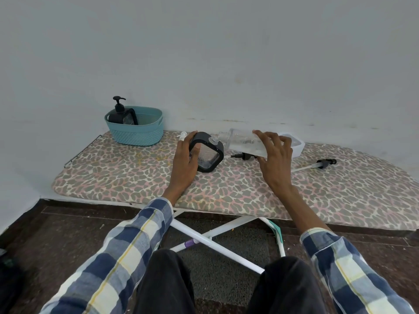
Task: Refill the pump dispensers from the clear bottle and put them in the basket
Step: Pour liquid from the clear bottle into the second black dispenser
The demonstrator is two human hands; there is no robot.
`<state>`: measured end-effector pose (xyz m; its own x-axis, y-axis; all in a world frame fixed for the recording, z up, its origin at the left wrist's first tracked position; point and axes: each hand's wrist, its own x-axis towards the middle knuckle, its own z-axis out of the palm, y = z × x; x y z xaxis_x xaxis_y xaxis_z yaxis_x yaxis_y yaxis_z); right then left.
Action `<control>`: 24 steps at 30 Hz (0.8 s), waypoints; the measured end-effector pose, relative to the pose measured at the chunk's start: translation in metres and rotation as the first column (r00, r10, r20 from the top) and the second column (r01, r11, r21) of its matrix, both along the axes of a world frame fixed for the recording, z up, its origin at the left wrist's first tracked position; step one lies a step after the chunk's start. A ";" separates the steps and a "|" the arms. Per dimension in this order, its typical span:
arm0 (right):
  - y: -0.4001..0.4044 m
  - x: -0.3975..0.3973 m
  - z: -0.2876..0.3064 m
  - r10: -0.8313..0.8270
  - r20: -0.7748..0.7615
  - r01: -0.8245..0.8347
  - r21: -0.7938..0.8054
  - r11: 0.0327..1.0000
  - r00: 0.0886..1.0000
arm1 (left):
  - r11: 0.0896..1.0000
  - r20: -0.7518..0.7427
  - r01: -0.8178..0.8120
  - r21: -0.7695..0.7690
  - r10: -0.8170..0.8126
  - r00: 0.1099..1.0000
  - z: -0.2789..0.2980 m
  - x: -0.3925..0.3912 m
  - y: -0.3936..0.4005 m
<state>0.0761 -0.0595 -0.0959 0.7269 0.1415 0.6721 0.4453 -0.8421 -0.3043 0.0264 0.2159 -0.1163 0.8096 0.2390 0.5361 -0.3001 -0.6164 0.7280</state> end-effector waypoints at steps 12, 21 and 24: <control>-0.001 0.001 0.011 -0.020 0.012 0.021 -0.047 0.999 1.000 | 1.000 0.007 -0.002 -0.007 0.002 1.000 0.002 -0.001 -0.001; -0.001 0.003 0.014 -0.036 0.044 0.039 -0.077 0.996 0.998 | 1.000 -0.001 -0.005 -0.011 0.005 1.000 0.001 0.000 -0.001; -0.002 0.002 0.017 -0.039 0.048 0.043 -0.082 0.996 0.998 | 1.000 0.000 -0.002 -0.018 0.002 1.000 0.000 0.000 -0.001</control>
<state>0.0777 -0.0611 -0.0792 0.7014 0.1689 0.6925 0.4221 -0.8812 -0.2127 0.0267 0.2145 -0.1160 0.8092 0.2506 0.5314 -0.2986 -0.6036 0.7393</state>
